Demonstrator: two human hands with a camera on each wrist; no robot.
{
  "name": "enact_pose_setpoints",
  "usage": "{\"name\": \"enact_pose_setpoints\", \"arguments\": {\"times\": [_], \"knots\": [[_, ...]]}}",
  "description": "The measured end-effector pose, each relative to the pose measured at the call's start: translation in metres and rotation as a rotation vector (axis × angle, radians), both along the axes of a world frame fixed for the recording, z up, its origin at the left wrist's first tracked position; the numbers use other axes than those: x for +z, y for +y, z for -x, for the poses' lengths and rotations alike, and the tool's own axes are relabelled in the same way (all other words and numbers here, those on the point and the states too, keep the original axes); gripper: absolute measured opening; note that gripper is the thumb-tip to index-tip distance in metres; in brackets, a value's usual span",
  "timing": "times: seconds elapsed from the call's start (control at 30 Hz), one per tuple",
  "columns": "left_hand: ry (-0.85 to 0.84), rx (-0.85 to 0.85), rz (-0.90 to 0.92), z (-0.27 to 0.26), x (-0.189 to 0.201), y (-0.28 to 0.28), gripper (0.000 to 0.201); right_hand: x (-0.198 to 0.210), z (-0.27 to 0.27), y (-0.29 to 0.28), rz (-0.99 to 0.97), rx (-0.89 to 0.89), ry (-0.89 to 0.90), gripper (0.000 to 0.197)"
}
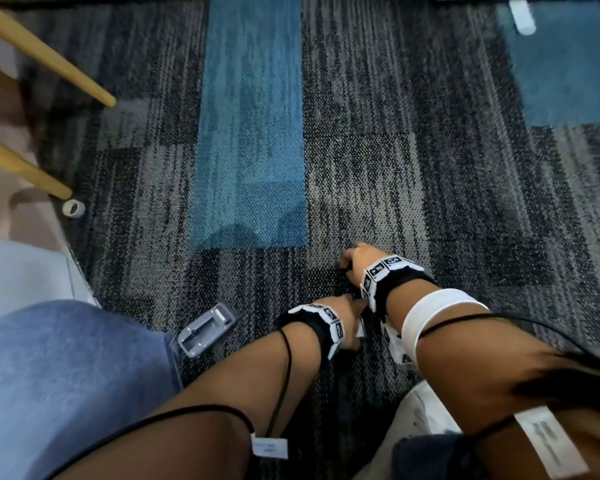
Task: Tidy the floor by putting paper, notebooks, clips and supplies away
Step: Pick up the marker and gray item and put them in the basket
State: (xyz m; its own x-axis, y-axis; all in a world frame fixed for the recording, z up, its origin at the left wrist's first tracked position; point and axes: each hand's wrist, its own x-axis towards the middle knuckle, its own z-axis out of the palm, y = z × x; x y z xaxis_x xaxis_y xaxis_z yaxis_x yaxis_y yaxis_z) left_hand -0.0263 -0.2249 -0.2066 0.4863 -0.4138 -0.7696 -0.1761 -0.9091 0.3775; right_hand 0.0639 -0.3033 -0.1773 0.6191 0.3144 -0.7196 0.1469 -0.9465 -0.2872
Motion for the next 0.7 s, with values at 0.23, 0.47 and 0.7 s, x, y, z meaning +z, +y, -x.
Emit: {"name": "enact_pose_setpoints", "arguments": {"times": [0.23,0.47,0.7], "knots": [[-0.159,0.379,-0.026,-0.034,0.061,0.073,0.053,0.017,-0.010,0.033,-0.019,0.030,-0.077,0.033],[-0.306,0.639,-0.131,-0.068,0.084,0.180,0.043,0.037,0.009,0.102,-0.124,0.217,-0.097,0.030],[-0.361,0.863,-0.137,-0.089,0.112,0.263,0.049,0.039,0.042,0.182,-0.195,0.472,-0.055,0.035]]}}
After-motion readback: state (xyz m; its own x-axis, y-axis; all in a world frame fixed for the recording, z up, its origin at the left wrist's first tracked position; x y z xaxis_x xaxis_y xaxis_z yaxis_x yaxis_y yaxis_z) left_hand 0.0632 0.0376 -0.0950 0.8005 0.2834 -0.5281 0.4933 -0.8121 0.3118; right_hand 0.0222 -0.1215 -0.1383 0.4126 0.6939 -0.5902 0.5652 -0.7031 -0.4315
